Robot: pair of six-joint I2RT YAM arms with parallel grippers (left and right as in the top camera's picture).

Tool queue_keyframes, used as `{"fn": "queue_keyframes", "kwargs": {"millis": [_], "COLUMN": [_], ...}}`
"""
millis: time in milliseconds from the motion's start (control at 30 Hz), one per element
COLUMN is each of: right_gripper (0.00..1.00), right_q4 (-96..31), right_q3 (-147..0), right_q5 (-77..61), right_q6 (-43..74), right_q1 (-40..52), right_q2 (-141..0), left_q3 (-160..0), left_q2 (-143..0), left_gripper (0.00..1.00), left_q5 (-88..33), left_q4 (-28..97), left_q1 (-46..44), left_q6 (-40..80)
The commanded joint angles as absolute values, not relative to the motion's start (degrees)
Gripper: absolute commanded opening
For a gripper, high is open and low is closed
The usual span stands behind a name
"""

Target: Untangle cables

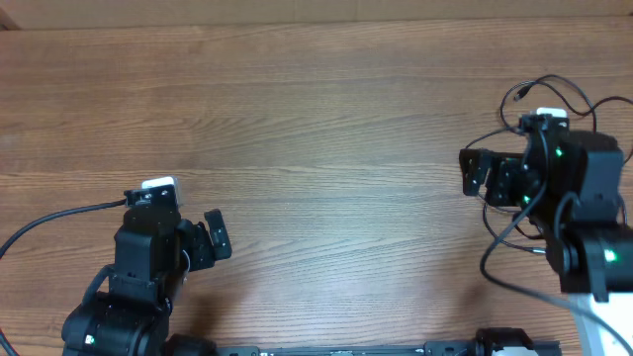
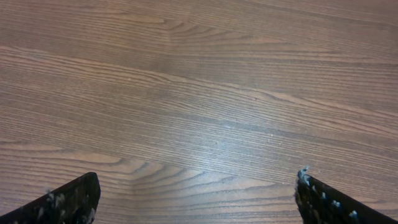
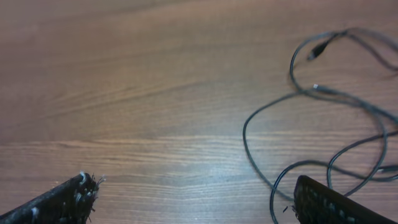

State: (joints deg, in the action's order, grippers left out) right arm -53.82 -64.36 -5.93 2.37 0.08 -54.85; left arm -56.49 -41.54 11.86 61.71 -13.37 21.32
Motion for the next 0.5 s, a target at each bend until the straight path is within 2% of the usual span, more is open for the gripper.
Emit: {"fn": "queue_keyframes", "kwargs": {"millis": [0,300,467], "right_gripper": [1.0,1.0,1.0], "right_q4": [-53.69,-55.09,-49.91], "right_q3": [-64.1,-64.05,-60.75], "right_q5": [-5.63,-5.41,-5.8], "right_q6": [2.55,2.55,2.52], "right_q1": [-0.05,-0.05,-0.05], "right_q2": [-49.45,-35.99,-29.95], "left_q3": [-55.96,-55.99,-55.99], "left_q2": [-41.56,-41.56,-41.56], "left_gripper": [1.0,1.0,1.0], "left_q5": [12.6,12.6,12.6], "left_q4": [61.69,61.69,61.69], "left_q1": [-13.15,-13.15,-13.15], "left_q6": [22.33,22.33,22.33]}}
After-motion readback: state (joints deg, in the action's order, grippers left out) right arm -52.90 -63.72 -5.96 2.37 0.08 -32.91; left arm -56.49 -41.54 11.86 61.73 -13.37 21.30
